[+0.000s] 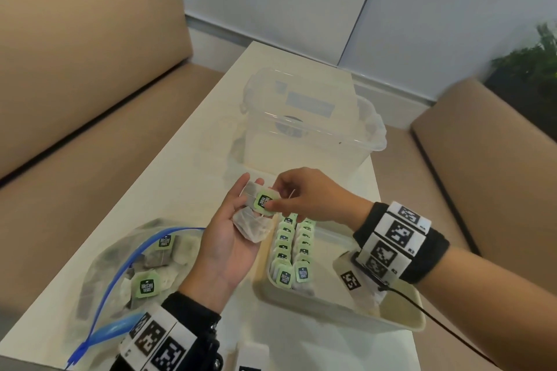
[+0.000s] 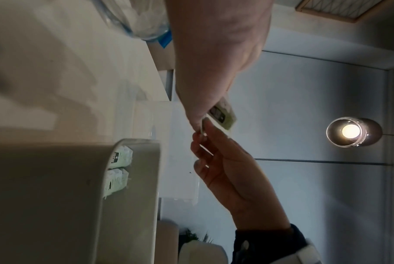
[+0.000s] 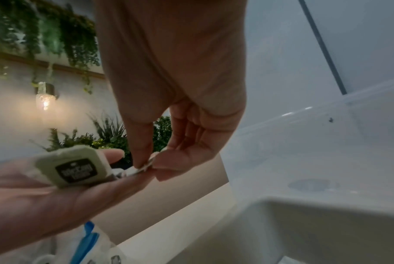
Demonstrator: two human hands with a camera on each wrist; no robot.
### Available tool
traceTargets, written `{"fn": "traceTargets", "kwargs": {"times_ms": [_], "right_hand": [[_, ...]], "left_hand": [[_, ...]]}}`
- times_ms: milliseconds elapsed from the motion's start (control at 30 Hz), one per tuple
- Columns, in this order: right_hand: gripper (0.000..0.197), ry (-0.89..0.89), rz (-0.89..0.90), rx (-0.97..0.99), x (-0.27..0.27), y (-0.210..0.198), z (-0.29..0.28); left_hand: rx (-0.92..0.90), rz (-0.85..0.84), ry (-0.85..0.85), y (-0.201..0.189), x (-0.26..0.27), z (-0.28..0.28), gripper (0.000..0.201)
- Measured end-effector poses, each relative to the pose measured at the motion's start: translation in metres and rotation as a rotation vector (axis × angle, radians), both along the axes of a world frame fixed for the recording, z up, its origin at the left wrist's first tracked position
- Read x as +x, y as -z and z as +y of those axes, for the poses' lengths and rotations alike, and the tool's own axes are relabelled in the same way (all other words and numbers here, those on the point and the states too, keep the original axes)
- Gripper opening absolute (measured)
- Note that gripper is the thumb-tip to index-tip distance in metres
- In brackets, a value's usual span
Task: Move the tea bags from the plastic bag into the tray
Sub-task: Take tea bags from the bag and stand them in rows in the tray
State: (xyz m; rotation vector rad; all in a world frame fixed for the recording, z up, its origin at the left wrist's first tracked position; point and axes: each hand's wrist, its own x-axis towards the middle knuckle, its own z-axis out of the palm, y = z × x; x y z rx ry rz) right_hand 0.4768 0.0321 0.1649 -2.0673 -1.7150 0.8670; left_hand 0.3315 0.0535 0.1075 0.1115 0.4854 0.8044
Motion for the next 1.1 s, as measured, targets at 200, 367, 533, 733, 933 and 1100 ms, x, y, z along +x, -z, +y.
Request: {"fn": "traceTargets", "kwargs": {"times_ms": [200, 367, 533, 733, 933, 1100], "right_hand": [[0.007, -0.043, -0.16, 0.074, 0.019, -0.024, -0.001], [0.016, -0.136, -0.553, -0.038, 0.033, -0.026, -0.013], [0.016, -0.205, -0.507, -0.361, 0.037, 0.007, -0.037], [0.026, -0.275, -0.311, -0.599, 0.032, 0.046, -0.041], [0.022, -0.27, -0.35, -0.598, 0.03, 0.07, -0.029], [0.025, -0.331, -0.427, -0.643, 0.027, 0.078, -0.023]], "left_hand": [[0.014, 0.04, -0.016, 0.004, -0.008, 0.0, 0.041], [0.053, 0.025, -0.017, 0.007, -0.014, 0.007, 0.04], [0.085, 0.027, -0.026, 0.009, -0.018, 0.011, 0.08], [0.066, 0.07, -0.037, 0.006, -0.018, 0.008, 0.042], [0.1, 0.084, -0.031, 0.002, -0.021, 0.008, 0.04], [0.108, 0.077, -0.036, 0.001, -0.021, 0.008, 0.038]]}}
